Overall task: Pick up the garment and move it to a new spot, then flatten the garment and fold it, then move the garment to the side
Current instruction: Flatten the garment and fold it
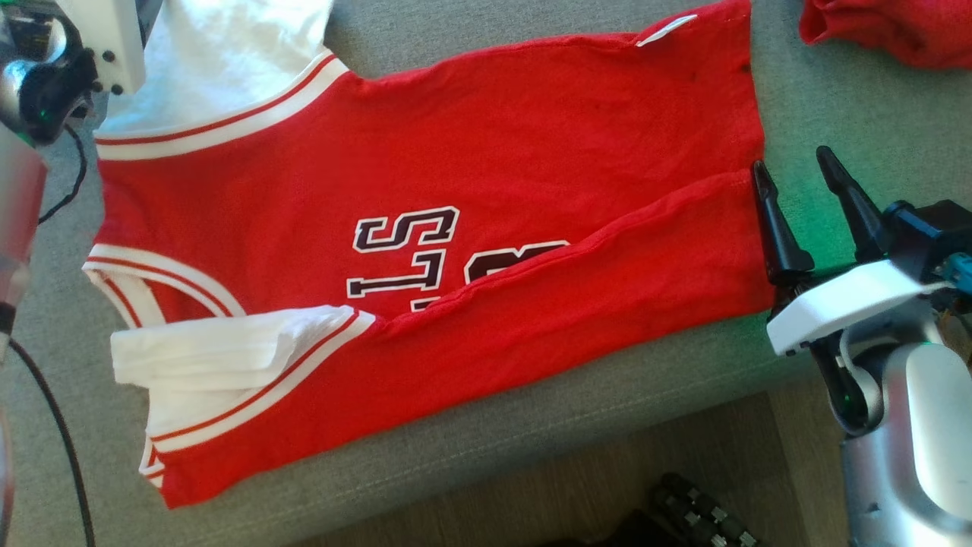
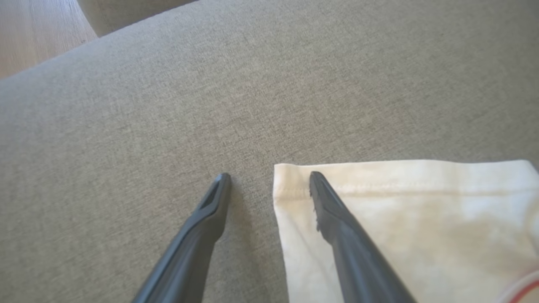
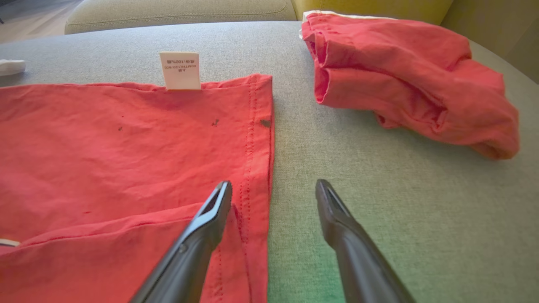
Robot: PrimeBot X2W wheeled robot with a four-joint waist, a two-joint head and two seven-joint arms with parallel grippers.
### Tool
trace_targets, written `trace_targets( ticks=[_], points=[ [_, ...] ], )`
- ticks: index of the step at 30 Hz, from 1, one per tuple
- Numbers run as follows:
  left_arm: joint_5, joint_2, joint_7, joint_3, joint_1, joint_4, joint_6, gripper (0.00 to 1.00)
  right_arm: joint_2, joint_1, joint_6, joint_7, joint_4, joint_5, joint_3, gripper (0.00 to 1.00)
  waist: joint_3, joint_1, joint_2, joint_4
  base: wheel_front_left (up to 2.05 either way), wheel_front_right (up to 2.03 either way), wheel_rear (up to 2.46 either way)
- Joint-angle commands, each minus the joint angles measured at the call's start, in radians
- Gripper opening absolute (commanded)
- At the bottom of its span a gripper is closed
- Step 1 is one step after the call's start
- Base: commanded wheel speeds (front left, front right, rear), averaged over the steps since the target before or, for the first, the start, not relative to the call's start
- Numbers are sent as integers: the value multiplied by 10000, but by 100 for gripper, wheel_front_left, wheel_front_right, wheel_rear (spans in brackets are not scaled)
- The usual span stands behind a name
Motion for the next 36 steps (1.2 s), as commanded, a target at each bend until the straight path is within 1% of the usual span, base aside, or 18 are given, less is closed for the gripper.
trace_targets(
  ticks=[1,2,3,4,5,6,13,20,23,30,36],
  points=[
    [-53,308,89,210,-414,-139,-32,89,31,-96,-4,-80,-280,82,97,100,-9,0,0,14,0,0,0],
    [-84,289,114,165,-432,-100,-60,71,32,-114,-4,-74,-276,73,72,100,-18,0,0,25,0,0,0],
    [-106,283,95,129,-452,-76,-84,60,33,-138,-4,-67,-272,63,54,100,-28,0,0,32,0,0,0],
    [-122,287,56,90,-468,-57,-107,46,34,-171,-4,-56,-265,49,44,100,-39,0,0,36,0,0,0],
    [-188,286,-7,39,-488,7,-141,2,36,-259,-4,-27,-241,36,68,100,-59,0,0,40,0,0,0],
    [-260,277,-15,31,-492,44,-157,0,37,-317,-4,-3,-218,45,98,100,-67,0,0,37,0,0,0],
    [-527,325,-237,-83,-618,102,-212,0,28,-990,-4,218,55,88,290,100,-59,0,0,44,0,0,0],
    [-606,335,-919,-471,-857,-121,-233,0,45,-2727,-4,1193,1312,911,519,100,-48,0,0,266,0,0,0],
    [-711,332,-1034,-654,-894,-222,-235,0,-107,-3406,-4,1482,1986,984,523,100,-40,0,0,348,0,0,0],
    [-990,401,-1165,-1038,-1006,-395,-236,0,-318,-4503,-4,1608,3338,611,478,100,-6,0,0,569,0,0,0],
    [-1235,409,-1251,-1231,-1081,-417,-237,0,-317,-4788,-4,1531,3960,669,539,100,-54,0,0,699,0,0,0]
  ],
)
